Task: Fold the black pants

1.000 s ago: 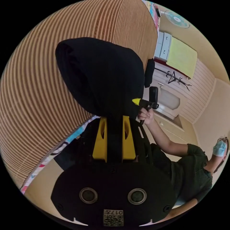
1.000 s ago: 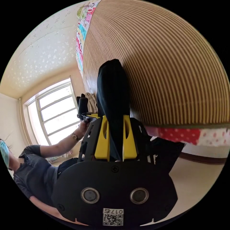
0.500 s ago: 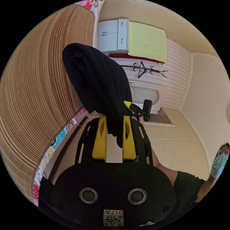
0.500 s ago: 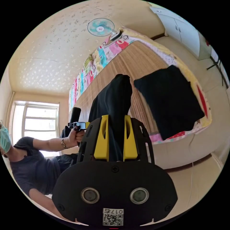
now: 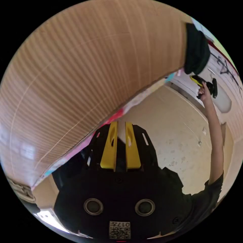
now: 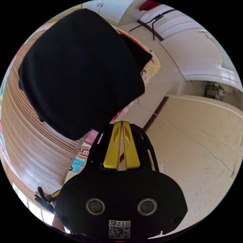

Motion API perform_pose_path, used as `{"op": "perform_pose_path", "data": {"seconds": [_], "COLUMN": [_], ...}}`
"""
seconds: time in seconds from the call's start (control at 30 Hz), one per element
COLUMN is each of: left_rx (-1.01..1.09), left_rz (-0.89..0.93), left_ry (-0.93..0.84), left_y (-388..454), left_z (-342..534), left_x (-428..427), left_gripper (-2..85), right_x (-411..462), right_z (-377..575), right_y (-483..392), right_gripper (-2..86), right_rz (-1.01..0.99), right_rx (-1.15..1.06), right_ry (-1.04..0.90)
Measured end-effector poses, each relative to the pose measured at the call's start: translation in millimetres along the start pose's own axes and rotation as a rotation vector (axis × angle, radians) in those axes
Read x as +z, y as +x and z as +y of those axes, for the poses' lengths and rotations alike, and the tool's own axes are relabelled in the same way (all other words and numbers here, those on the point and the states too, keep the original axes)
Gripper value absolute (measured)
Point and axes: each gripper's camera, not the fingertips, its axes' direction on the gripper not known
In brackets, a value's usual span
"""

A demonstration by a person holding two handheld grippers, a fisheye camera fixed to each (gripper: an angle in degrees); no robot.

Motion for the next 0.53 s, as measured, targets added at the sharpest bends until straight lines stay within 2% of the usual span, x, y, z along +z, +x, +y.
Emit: {"op": "perform_pose_path", "data": {"seconds": [0.07, 0.13, 0.2, 0.27, 0.4, 0.53], "left_rx": [-0.245, -0.424, -0.537, -0.634, -0.598, -0.369], "left_rz": [-0.044, -0.091, -0.063, 0.037, 0.241, 0.415], "left_ry": [0.053, 0.129, 0.243, 0.409, 0.592, 0.638], "left_y": [-113.0, -173.4, -211.1, -238.0, -236.3, -181.2], "left_z": [90.6, 163.7, 227.6, 292.7, 331.0, 322.6], "left_x": [-40.6, -78.9, -113.6, -145.3, -153.8, -121.0], "left_gripper": [2.7, 3.7, 3.2, 1.1, -0.6, -0.9], "right_x": [32.8, 75.8, 130.2, 157.9, 178.0, 167.7], "right_z": [31.8, 66.1, 118.6, 157.3, 223.9, 257.8], "right_y": [9.4, 15.5, 17.2, 10.1, -41.5, -125.8], "right_gripper": [0.6, 0.5, 0.3, 0.3, 0.2, 0.2], "right_rz": [-0.099, -0.209, -0.26, -0.264, -0.287, -0.313], "right_rx": [0.016, 0.018, 0.046, 0.037, -0.066, -0.251], "right_ry": [-0.037, -0.159, -0.34, -0.431, -0.489, -0.494]}}
